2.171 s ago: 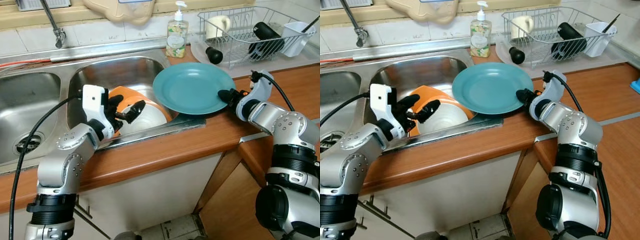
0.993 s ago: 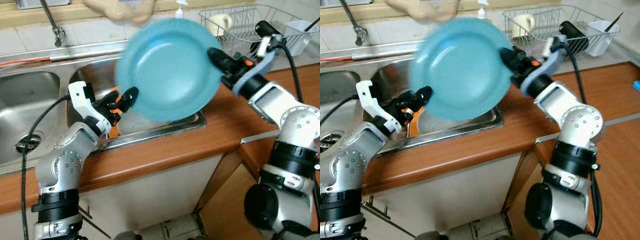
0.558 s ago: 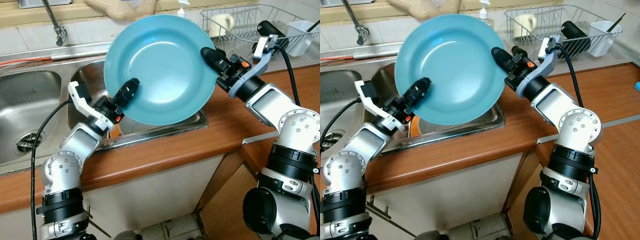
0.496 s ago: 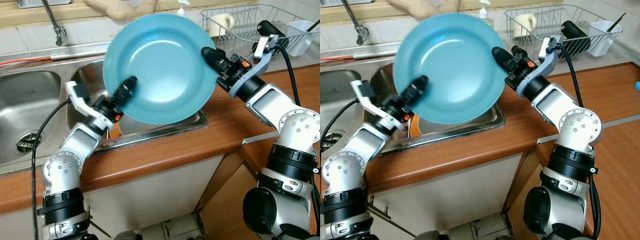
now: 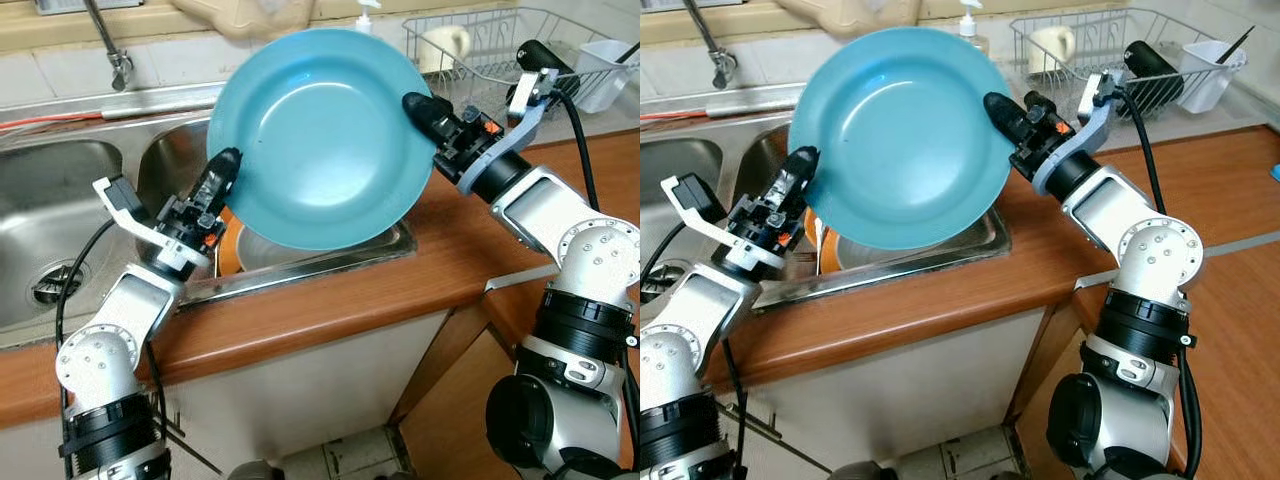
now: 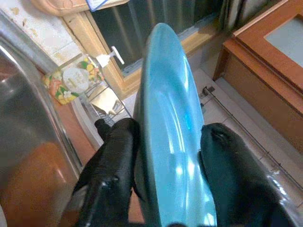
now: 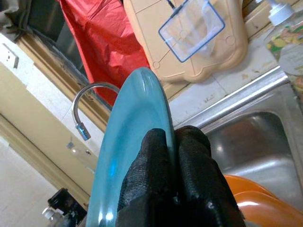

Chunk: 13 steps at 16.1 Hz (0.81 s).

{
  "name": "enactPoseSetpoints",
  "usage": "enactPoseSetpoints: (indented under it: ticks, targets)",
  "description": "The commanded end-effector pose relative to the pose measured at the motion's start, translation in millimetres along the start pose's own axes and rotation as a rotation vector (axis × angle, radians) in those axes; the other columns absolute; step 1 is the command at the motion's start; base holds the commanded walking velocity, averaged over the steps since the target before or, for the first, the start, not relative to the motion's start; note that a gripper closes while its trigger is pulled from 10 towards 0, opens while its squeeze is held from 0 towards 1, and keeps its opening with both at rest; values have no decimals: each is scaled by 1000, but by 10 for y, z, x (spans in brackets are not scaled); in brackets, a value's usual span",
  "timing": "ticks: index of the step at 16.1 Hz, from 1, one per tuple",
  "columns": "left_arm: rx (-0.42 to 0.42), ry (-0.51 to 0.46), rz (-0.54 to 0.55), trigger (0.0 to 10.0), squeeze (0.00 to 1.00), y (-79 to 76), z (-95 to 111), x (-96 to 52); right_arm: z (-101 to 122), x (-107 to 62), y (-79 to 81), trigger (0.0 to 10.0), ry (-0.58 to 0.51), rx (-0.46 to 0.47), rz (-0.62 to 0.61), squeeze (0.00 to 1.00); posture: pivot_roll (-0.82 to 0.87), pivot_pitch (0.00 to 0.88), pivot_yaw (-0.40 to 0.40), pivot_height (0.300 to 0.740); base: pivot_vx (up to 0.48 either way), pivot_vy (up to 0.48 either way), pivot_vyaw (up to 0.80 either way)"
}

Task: Kitchen organization

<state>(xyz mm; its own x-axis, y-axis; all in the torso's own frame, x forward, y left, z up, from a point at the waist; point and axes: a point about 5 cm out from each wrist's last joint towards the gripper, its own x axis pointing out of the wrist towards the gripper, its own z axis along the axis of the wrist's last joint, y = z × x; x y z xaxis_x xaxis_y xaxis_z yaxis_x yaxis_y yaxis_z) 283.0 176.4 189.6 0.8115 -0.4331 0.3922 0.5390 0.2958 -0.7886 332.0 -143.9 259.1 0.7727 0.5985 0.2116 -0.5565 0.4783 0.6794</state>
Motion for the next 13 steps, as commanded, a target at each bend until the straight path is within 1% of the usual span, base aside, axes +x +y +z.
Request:
enactPoseSetpoints:
  ticks: [1, 5, 13]
  targets:
    - [7, 16, 1, 0, 0, -27, 11, -17, -11, 5, 46, 0, -4, 13, 34, 0, -18, 0, 27, 740, 0, 0, 0]
    - [12, 81, -9, 0, 0, -32, -73, -12, -45, 11, 66, 0, -3, 26, 46, 0, -18, 0, 31, 740, 0, 0, 0]
    - [15, 103, -18, 0, 0, -42, -73, 5, -70, -22, 62, 0, -8, 37, 40, 0, -18, 0, 42, 740, 0, 0, 0]
